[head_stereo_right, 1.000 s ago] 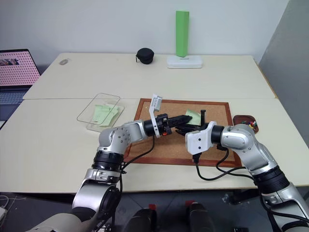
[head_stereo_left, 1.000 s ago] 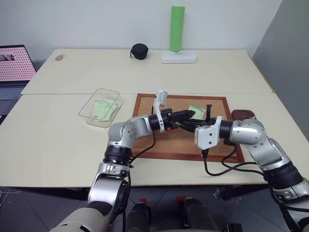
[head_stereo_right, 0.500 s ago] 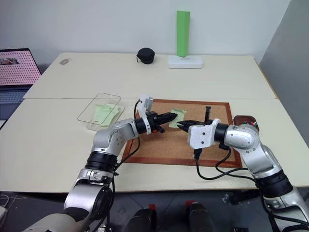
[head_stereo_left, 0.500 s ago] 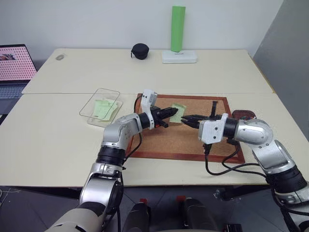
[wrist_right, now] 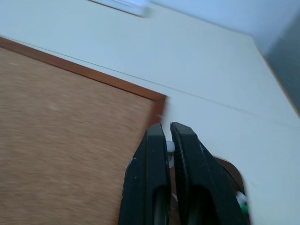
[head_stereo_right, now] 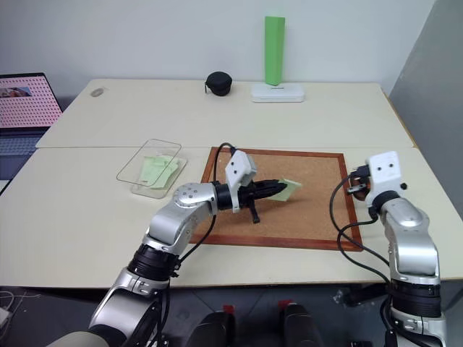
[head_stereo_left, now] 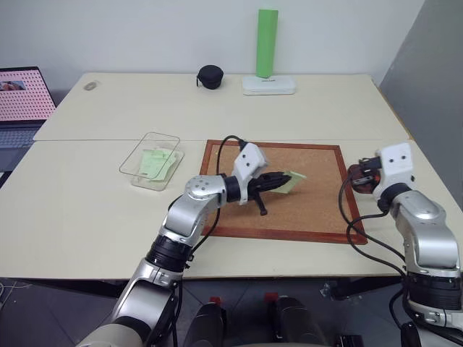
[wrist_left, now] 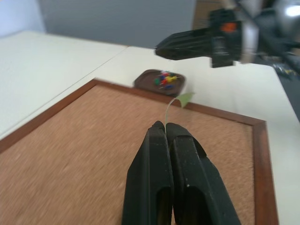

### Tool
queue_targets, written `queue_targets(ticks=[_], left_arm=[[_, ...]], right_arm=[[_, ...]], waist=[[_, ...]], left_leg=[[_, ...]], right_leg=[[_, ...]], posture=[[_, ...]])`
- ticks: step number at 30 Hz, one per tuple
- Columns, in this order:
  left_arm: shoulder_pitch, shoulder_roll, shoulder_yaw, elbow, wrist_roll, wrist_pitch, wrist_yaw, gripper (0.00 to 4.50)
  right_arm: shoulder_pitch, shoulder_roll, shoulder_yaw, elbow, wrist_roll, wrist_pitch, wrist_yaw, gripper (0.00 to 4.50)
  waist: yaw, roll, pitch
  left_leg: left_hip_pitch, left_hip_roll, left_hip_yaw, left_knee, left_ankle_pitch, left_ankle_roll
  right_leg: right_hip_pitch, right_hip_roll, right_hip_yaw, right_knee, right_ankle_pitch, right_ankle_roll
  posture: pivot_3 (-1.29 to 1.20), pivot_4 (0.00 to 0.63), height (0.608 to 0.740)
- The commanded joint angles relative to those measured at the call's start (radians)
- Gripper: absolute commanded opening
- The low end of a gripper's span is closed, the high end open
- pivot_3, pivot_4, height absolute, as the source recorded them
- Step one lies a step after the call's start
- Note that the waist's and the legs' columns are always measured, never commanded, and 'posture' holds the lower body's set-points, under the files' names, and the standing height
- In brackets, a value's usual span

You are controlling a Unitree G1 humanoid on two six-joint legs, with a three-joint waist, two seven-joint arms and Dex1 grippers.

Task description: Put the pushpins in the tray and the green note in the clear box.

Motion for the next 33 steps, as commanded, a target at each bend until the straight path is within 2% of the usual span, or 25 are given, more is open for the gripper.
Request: queue_targets(ticks=[1, 3, 15, 26, 29, 30, 33], left_arm=[[-0.013, -0.02, -0.018, -0.017, 0.025, -0.053, 0.004, 0.06], [-0.014, -0.027, -0.021, -0.006, 0.032, -0.061, 0.004, 0.06], [-0.009, -0.039, -0.017, 0.015, 0.051, -0.068, 0.015, 0.06], [-0.005, -0.025, -0.01, 0.007, 0.052, -0.057, 0.024, 0.0], [-0.008, -0.025, -0.01, 0.012, 0.054, -0.06, 0.025, 0.0], [-0.01, -0.026, -0.01, 0.014, 0.054, -0.061, 0.026, 0.0], [-0.014, -0.027, -0.009, 0.02, 0.055, -0.064, 0.025, 0.0]], right_arm=[[-0.053, -0.012, -0.053, 0.054, 0.035, 0.019, -0.032, 0.0], [-0.074, -0.015, -0.058, 0.092, 0.049, 0.022, -0.034, 0.0], [-0.222, -0.047, -0.034, 0.423, 0.074, -0.13, -0.01, 0.0], [-0.262, -0.047, -0.03, 0.505, 0.101, -0.166, -0.021, 2.8], [-0.258, -0.046, -0.03, 0.501, 0.105, -0.162, -0.019, 3.47], [-0.255, -0.046, -0.031, 0.498, 0.107, -0.158, -0.018, 3.55], [-0.25, -0.038, -0.036, 0.488, 0.119, -0.141, -0.018, 4.3]], waist=[[-0.002, 0.0, 0.0], [-0.004, 0.0, 0.0], [-0.002, 0.0, 0.0], [-0.003, 0.001, 0.0], [-0.003, 0.001, 0.0], [-0.003, 0.001, 0.0], [-0.003, 0.001, 0.0]], left_leg=[[0.0, 0.0, 0.0, 0.0, 0.0, 0.0], [0.0, 0.0, 0.0, 0.0, 0.0, 0.0], [0.0, 0.0, 0.0, 0.0, 0.0, 0.0], [0.0, 0.0, 0.0, 0.0, 0.0, 0.0], [0.0, 0.0, 0.0, 0.0, 0.0, 0.0], [0.0, 0.0, 0.0, 0.0, 0.0, 0.0], [0.0, 0.0, 0.0, 0.0, 0.0, 0.0]], right_leg=[[0.0, 0.0, 0.0, 0.0, 0.0, 0.0], [0.0, 0.001, 0.0, 0.0, -0.002, 0.004], [0.0, 0.001, 0.0, 0.0, -0.002, 0.004], [0.0, 0.001, 0.0, 0.0, -0.002, 0.004], [0.0, 0.001, 0.0, 0.0, -0.002, 0.004], [0.0, 0.001, 0.0, 0.0, -0.002, 0.004], [0.0, 0.001, 0.0, 0.0, -0.002, 0.004]], posture=[[0.0, 0.15, 0.74], [0.0, 0.15, 0.74], [0.0, 0.15, 0.74], [0.0, 0.15, 0.74], [0.0, 0.15, 0.74], [0.0, 0.15, 0.74], [0.0, 0.15, 0.74]])
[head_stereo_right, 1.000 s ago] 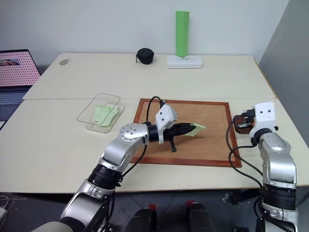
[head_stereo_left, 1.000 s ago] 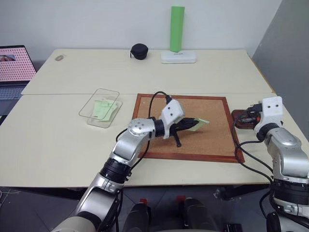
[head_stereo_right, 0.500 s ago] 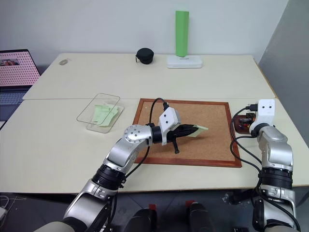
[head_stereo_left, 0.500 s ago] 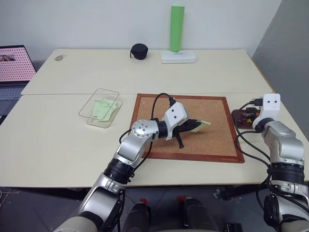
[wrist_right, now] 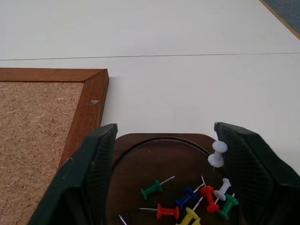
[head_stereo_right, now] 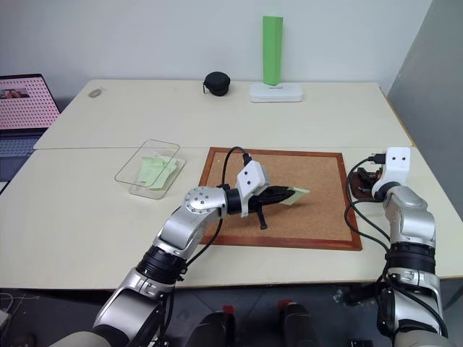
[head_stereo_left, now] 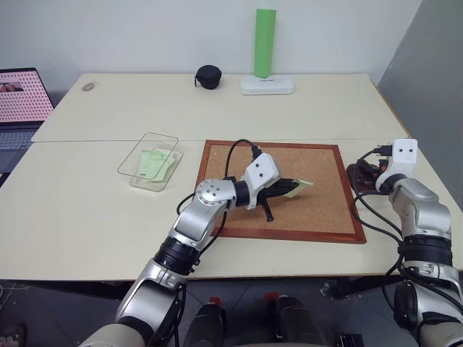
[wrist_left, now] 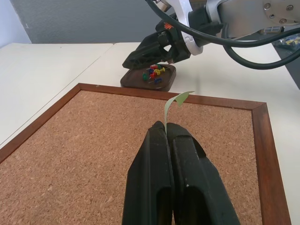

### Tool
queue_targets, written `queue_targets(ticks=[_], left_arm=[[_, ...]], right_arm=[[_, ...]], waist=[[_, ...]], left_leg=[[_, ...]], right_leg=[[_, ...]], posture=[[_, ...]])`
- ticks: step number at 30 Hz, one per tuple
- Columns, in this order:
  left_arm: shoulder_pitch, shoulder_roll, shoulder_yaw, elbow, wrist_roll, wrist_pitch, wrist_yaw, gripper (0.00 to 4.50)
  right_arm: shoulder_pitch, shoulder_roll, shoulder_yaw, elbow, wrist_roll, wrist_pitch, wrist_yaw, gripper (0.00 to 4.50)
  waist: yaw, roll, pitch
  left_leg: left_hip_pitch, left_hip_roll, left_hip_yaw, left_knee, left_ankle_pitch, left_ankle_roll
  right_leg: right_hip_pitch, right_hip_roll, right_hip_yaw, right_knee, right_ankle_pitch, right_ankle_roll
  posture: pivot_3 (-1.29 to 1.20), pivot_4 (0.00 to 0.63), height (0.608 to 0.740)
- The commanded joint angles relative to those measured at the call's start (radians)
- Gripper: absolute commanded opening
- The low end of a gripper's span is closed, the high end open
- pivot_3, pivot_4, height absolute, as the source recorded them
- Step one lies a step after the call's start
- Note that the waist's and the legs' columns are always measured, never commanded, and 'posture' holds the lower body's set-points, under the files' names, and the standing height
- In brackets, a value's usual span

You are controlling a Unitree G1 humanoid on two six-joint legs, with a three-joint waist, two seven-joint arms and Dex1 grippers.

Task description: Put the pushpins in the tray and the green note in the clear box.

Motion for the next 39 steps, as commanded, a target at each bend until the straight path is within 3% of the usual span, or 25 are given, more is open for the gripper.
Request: queue_targets(ticks=[1, 18, 22, 25, 29, 34, 39], left_arm=[[-0.017, -0.003, 0.016, -0.017, 0.003, -0.012, 0.007, 0.0], [-0.024, -0.001, 0.027, -0.01, 0.014, -0.014, 0.016, 0.0], [-0.041, 0.004, 0.086, -0.008, -0.003, 0.036, 0.066, 0.0], [-0.056, 0.012, 0.154, -0.012, 0.007, 0.083, 0.16, 0.0], [-0.062, 0.042, 0.258, -0.027, 0.075, 0.13, 0.36, 0.0], [-0.057, 0.067, 0.39, -0.089, 0.137, 0.215, 0.592, 0.0], [-0.03, 0.077, 0.489, -0.144, 0.211, 0.311, 0.8, 0.0]], right_arm=[[-0.007, -0.005, -0.008, -0.04, 0.031, 0.007, -0.001, 4.45], [0.003, 0.0, -0.018, -0.106, 0.122, 0.057, -0.005, 4.45], [0.091, -0.052, 0.061, -0.27, 0.109, 0.014, 0.105, 4.45], [0.194, -0.109, 0.117, -0.446, 0.107, -0.046, 0.202, 4.45], [0.283, -0.12, 0.128, -0.745, 0.269, 0.008, 0.317, 4.45], [0.319, -0.099, 0.173, -0.994, 0.462, 0.146, 0.329, 4.45], [0.285, -0.059, 0.228, -1.076, 0.572, 0.215, 0.292, 4.45]], waist=[[0.0, 0.0, 0.0], [0.0, 0.0, 0.0], [0.002, 0.0, 0.0], [0.001, 0.0, 0.0], [-0.008, 0.001, 0.001], [-0.011, -0.001, 0.002], [0.001, -0.002, 0.002]], left_leg=[[0.0, 0.0, 0.0, 0.0, 0.0, 0.0], [0.0, 0.0, 0.0, 0.0, 0.0, 0.0], [0.0, 0.0, 0.0, 0.0, 0.0, 0.0], [-0.001, 0.0, -0.001, 0.0, 0.0, 0.0], [0.0, 0.001, -0.001, 0.0, 0.0, 0.0], [0.0, 0.001, -0.003, 0.0, 0.0, 0.0], [-0.001, 0.0, -0.003, 0.0, 0.0, 0.0]], right_leg=[[0.0, 0.0, 0.0, 0.0, 0.0, 0.0], [0.0, 0.0, 0.0, 0.0, 0.0, 0.0], [0.0, 0.0, 0.0, 0.0, 0.0, 0.001], [0.0, 0.0, -0.001, 0.0, -0.001, 0.001], [0.0, 0.0, -0.001, 0.0, -0.001, 0.002], [0.0, 0.001, -0.002, 0.0, -0.001, 0.002], [0.0, 0.0, -0.003, -0.001, -0.001, 0.002]], posture=[[0.0, 0.15, 0.74], [0.0, 0.15, 0.74], [0.0, 0.15, 0.74], [0.0, 0.15, 0.74], [0.0, 0.15, 0.74], [0.0, 0.15, 0.74], [0.0, 0.15, 0.74]])
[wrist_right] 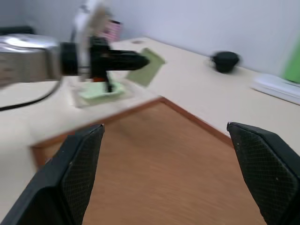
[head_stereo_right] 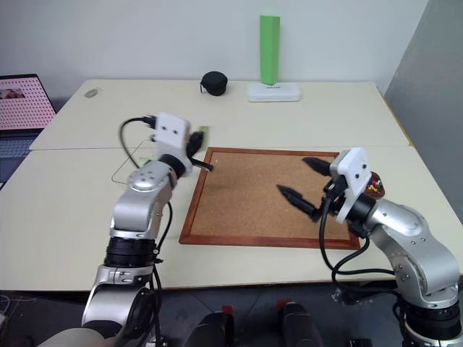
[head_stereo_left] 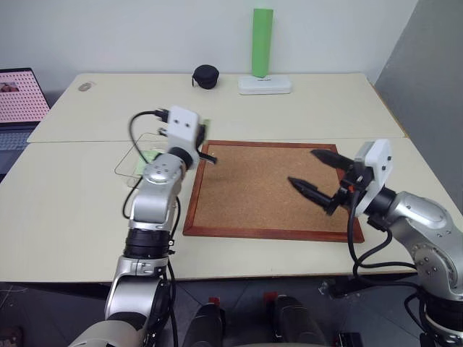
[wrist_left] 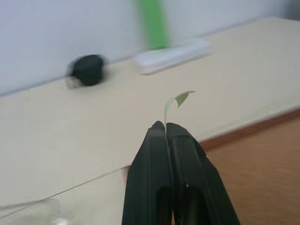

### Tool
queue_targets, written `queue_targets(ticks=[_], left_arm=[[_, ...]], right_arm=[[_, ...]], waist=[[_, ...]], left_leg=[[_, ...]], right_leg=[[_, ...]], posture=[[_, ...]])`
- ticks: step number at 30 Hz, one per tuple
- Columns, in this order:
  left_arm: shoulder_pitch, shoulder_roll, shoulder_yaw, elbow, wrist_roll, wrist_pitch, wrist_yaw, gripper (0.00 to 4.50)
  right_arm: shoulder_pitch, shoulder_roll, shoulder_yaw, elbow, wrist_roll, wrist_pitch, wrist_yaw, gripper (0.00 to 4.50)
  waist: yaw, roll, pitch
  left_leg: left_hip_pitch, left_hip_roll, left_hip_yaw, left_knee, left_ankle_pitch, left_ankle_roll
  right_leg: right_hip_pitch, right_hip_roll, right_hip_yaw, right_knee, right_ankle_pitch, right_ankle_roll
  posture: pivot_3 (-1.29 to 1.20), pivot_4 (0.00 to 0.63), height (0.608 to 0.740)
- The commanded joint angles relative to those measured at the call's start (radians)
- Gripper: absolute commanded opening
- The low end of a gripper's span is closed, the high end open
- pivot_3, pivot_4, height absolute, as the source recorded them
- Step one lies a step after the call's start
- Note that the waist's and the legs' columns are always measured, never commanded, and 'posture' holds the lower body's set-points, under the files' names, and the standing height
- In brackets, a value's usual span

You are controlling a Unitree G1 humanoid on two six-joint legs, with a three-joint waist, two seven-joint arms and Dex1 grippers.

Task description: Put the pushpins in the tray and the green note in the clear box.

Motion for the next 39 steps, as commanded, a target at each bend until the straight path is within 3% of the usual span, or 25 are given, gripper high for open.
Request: queue_targets(ticks=[1, 7, 22, 27, 29, 35, 39], left_arm=[[0.015, 0.01, 0.061, -0.081, 0.061, 0.056, 0.14, 0.0], [0.036, 0.017, 0.102, -0.065, 0.101, 0.079, 0.244, 0.0], [0.058, 0.011, 0.137, -0.005, 0.079, 0.072, 0.281, 2.91], [0.077, -0.001, 0.084, -0.015, 0.015, 0.001, 0.149, 3.93], [0.096, -0.03, 0.044, -0.062, -0.051, -0.027, 0.054, 4.35], [0.187, -0.111, -0.086, -0.151, -0.097, -0.07, -0.044, 4.43], [0.26, -0.163, -0.138, -0.171, -0.079, -0.117, -0.023, 4.43]], right_arm=[[-0.039, 0.016, 0.02, -0.061, 0.072, 0.033, -0.029, 4.45], [-0.08, 0.009, 0.056, -0.059, 0.088, 0.048, -0.041, 4.45], [-0.076, -0.005, 0.066, -0.028, 0.067, 0.024, -0.053, 4.5], [-0.05, 0.004, 0.075, 0.011, -0.018, -0.018, -0.096, 4.5], [-0.027, 0.015, 0.101, 0.044, -0.126, -0.06, -0.165, 4.5], [0.025, 0.118, 0.142, 0.162, -0.403, -0.153, -0.426, 4.5], [0.056, 0.209, 0.163, 0.223, -0.511, -0.201, -0.534, 4.5]], waist=[[0.004, 0.0, 0.0], [0.008, -0.001, 0.0], [0.008, -0.001, 0.001], [0.008, -0.001, 0.001], [0.008, -0.002, 0.001], [0.01, -0.002, 0.0], [0.007, -0.001, 0.0]], left_leg=[[0.0, 0.0, 0.0, 0.0, 0.0, 0.0], [0.0, 0.0, 0.0, 0.0, 0.0, 0.0], [-0.001, 0.0, 0.0, 0.0, 0.0, 0.0], [-0.001, 0.0, 0.0, 0.0, 0.0, 0.0], [-0.001, 0.0, 0.0, 0.0, 0.0, 0.0], [-0.001, -0.001, 0.0, 0.0, 0.0, -0.001], [0.0, 0.0, 0.002, -0.001, 0.0, -0.001]], right_leg=[[0.0, 0.0, 0.0, 0.0, 0.0, 0.0], [0.0, -0.001, -0.001, -0.001, 0.0, 0.0], [0.0, -0.001, -0.001, -0.001, 0.0, 0.0], [0.0, -0.001, -0.001, -0.001, 0.0, 0.0], [0.0, -0.001, -0.001, -0.001, 0.0, 0.0], [0.0, -0.002, 0.0, -0.001, 0.0, 0.0], [-0.001, -0.001, 0.001, 0.0, 0.0, 0.0]], posture=[[0.0, 0.15, 0.74], [0.0, 0.15, 0.74], [0.0, 0.15, 0.74], [0.0, 0.15, 0.74], [0.0, 0.15, 0.74], [0.0, 0.15, 0.74], [0.0, 0.15, 0.74]])
